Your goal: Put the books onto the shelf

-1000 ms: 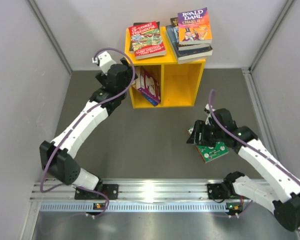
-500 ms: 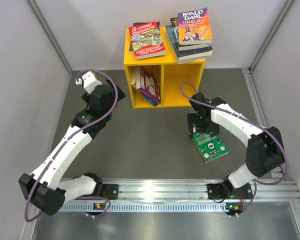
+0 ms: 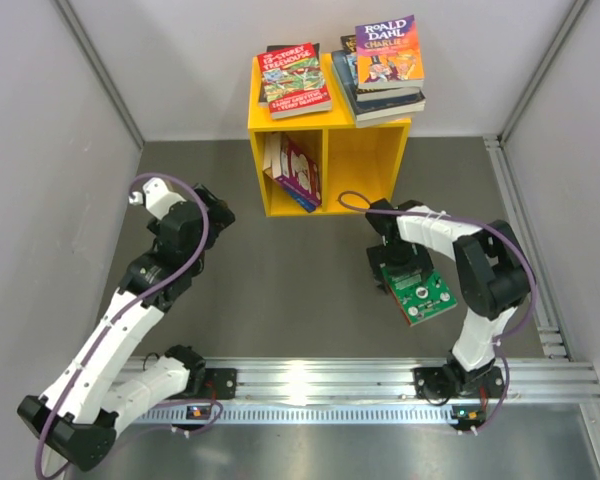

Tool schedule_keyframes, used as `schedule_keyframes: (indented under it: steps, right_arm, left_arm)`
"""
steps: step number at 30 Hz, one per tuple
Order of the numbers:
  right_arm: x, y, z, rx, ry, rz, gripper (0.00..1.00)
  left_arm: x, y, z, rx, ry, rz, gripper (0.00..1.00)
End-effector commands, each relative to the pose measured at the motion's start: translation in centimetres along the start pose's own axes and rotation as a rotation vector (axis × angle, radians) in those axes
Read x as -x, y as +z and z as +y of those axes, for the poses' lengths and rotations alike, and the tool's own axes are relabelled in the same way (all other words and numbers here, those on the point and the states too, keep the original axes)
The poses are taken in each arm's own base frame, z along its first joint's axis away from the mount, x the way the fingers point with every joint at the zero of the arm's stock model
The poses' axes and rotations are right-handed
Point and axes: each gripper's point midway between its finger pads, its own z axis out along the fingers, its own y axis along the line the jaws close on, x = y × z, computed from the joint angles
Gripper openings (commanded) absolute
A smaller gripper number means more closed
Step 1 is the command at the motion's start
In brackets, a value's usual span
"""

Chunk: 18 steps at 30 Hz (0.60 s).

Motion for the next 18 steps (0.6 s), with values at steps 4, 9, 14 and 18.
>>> schedule_keyframes:
  steps: [4,9,14,18]
  right_arm:
    - [-0.3,4.0,3.2,0.128,-0.031,0.047,0.92]
    - [-0.7,3.6,5.6,0.258,-0.067,0.014,0.12]
    - [-2.4,1.4,10.5,0.416,-0.132,0.024,0.00]
    - [-3.3,-4.8,17.5,0.723,-0.165,-0.026,0.00]
  left_arm:
    - [0.7,-1.0,1.0,0.025,0.003,-0.006,0.92]
    - [0.5,-1.6,1.7,0.035,-0.006,0.009,0.90]
    - [-0.6,-1.8,1.6,0.017,-0.016,0.051,0.88]
    - [-3.4,-1.6,0.1,-0.060,-0.015,0.173,0.87]
